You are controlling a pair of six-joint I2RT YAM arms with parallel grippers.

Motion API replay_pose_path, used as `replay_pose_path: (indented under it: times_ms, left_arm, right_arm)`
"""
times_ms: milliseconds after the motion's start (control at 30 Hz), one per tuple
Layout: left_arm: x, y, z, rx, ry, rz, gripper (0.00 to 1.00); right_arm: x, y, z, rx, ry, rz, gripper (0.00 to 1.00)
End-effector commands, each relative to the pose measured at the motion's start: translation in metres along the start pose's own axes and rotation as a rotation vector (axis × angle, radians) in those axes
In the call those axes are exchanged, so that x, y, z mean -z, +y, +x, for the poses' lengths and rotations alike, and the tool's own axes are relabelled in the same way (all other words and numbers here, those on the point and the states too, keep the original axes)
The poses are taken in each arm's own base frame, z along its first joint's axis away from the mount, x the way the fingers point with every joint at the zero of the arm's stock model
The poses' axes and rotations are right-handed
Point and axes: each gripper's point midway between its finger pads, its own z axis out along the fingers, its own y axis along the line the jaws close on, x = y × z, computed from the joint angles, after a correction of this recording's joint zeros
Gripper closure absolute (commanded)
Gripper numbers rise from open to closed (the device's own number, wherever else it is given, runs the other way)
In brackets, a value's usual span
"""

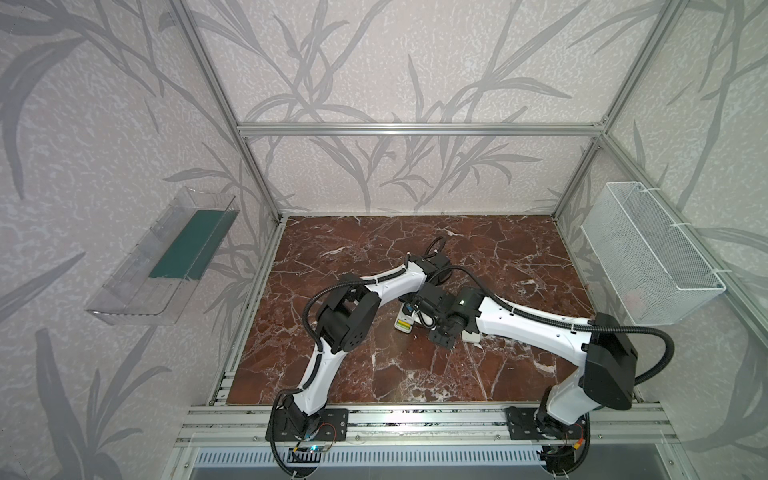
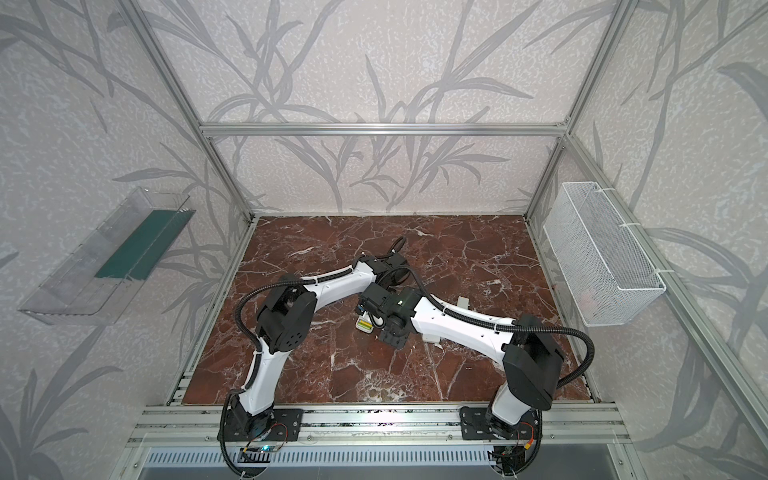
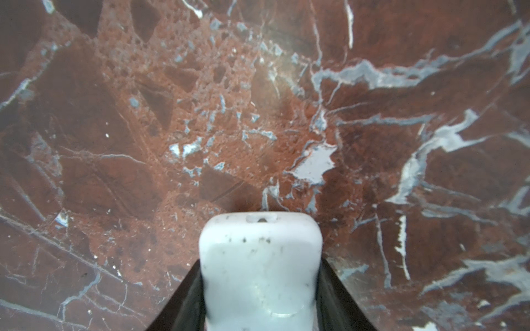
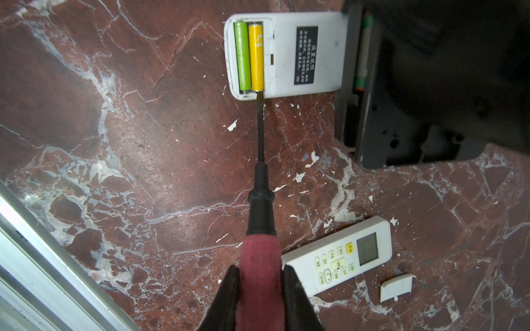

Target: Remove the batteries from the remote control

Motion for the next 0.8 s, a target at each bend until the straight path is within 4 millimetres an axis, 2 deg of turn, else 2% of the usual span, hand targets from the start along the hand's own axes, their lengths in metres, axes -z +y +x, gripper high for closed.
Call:
replay_pose_path:
  times_ms: [0,167,400,633,767]
  left_arm:
    - [-0.030,0.005,0.032,-0.047,0.123,-0.073,1.00]
    - [-0.030,0.005,0.031,-0.049,0.120,-0.071,1.00]
    - [-0.030,0.000,0.030,-0.047,0.120,-0.048,1.00]
    - [-0.035,-0.011,0.034,-0.048,0.137,0.008,1.00]
    - [-0.039,-0.016,0.037,-0.049,0.144,0.037,1.00]
  right_arm:
    - [0.000,0.000,-0.010,0.017,-0.005,0.005,1.00]
    - [0.002,0.000,-0.011,0.030,0.014,0.000,1.00]
    - [0.003,0.006,-0.026,0.046,-0.009,-0.037,1.00]
    - [-0.010,0.021,-0.042,-0.020,-0.130,-0.104,1.00]
    - [-0.018,0.030,-0.043,-0.070,-0.211,-0.140,1.00]
